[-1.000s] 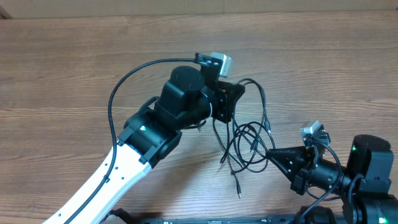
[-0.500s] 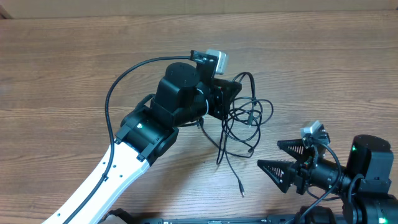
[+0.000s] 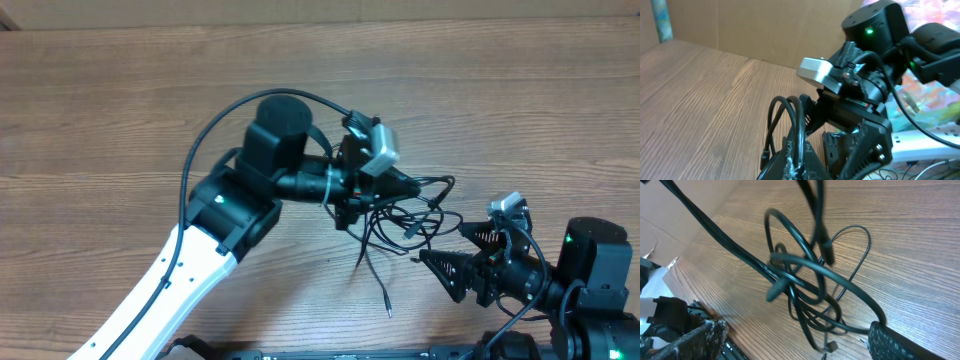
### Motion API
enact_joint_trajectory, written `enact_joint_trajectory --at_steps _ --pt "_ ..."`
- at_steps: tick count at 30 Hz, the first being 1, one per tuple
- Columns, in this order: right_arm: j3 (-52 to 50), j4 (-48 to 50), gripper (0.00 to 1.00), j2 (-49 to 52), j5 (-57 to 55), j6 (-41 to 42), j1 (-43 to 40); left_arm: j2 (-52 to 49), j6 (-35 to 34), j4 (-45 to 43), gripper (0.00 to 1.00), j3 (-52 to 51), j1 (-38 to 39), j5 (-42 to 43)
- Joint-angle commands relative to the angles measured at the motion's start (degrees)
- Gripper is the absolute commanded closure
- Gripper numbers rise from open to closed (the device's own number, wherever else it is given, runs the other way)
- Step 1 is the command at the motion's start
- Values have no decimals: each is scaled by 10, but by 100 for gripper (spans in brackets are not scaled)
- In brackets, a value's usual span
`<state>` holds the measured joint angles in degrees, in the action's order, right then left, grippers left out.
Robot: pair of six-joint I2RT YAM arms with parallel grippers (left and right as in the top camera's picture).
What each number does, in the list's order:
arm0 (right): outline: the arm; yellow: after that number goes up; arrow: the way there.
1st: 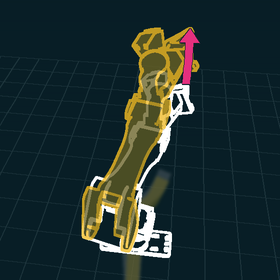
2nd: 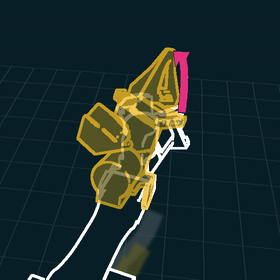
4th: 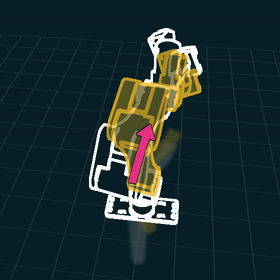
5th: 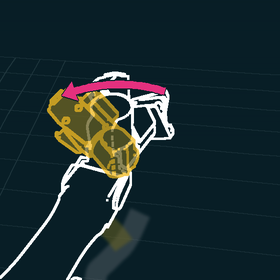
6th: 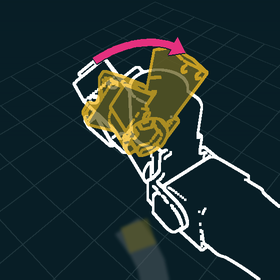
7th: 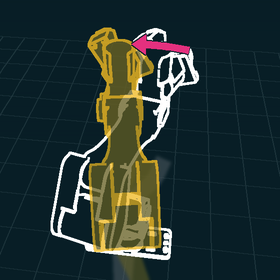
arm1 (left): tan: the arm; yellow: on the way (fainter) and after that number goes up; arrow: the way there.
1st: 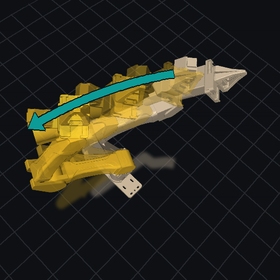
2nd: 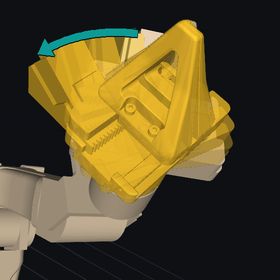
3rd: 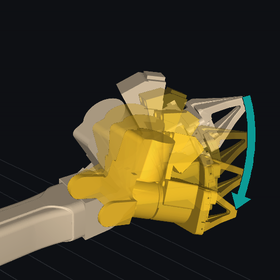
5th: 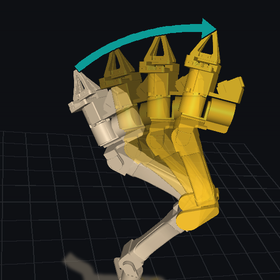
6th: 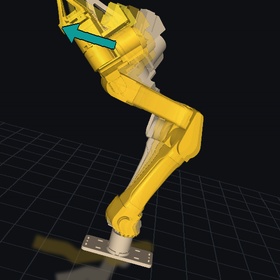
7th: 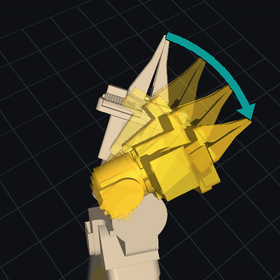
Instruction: Untangle cables
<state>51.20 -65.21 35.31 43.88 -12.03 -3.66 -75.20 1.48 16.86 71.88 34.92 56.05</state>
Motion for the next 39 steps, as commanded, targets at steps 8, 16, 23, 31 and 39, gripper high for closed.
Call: enact_joint_trajectory --at_steps 8,16,23,31,39 --pt "-4 19 12 -3 -7 -1 2 -1 33 -2 96 6 -75 196" --pt "-6 16 19 -3 94 -82 2 -1 50 -5 96 6 -75 262" --pt "-6 8 19 -3 143 -110 2 -1 31 -24 96 6 -75 250" --pt "-6 8 25 -3 143 -110 2 -1 -84 -114 96 6 -34 164" --pt "-6 10 48 -3 143 -110 2 -1 -93 -129 96 6 -10 152"
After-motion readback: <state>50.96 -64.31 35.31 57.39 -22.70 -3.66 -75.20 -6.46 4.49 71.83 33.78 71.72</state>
